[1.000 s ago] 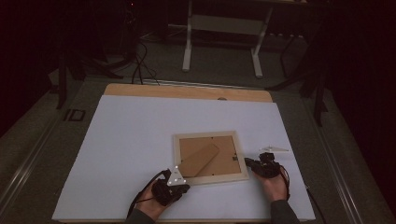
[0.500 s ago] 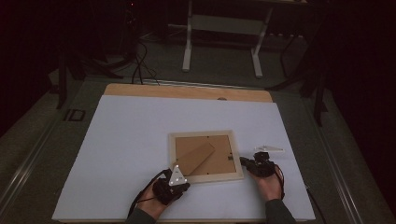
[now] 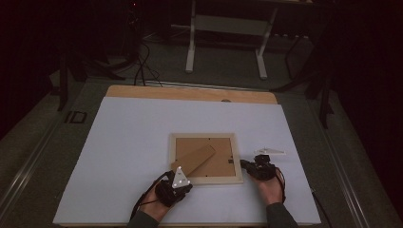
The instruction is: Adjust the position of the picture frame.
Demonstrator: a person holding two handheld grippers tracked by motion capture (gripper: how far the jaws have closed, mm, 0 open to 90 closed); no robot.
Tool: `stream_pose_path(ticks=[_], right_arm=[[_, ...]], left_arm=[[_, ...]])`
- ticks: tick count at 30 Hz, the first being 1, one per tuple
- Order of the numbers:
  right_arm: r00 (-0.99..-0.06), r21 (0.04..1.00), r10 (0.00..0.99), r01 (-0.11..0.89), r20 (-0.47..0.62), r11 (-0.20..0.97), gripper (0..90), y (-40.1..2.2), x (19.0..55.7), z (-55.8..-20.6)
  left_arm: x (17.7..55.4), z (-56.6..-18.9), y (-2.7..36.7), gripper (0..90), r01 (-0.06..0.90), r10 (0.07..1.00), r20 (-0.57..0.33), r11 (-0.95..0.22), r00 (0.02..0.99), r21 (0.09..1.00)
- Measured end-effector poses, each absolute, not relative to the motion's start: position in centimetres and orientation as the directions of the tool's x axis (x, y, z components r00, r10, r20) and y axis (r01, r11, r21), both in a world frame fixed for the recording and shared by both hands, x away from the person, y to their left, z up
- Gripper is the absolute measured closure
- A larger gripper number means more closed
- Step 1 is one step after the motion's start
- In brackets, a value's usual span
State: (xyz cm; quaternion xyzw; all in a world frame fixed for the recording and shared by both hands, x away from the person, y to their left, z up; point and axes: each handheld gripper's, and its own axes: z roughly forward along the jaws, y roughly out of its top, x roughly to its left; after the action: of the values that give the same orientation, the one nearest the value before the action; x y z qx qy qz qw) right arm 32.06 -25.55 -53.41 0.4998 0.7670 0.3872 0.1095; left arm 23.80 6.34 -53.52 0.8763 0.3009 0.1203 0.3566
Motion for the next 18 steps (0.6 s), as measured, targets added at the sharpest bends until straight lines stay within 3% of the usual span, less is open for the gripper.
stream_pose_path(ticks=[18], right_arm=[[-0.484,0.715,0.848,0.670,0.215,0.201,89.8,-23.8,32.0,-53.6]], left_arm=[[23.5,-53.6,5.3,90.0,0.425,0.633,0.053,-0.577,0.772,0.698]])
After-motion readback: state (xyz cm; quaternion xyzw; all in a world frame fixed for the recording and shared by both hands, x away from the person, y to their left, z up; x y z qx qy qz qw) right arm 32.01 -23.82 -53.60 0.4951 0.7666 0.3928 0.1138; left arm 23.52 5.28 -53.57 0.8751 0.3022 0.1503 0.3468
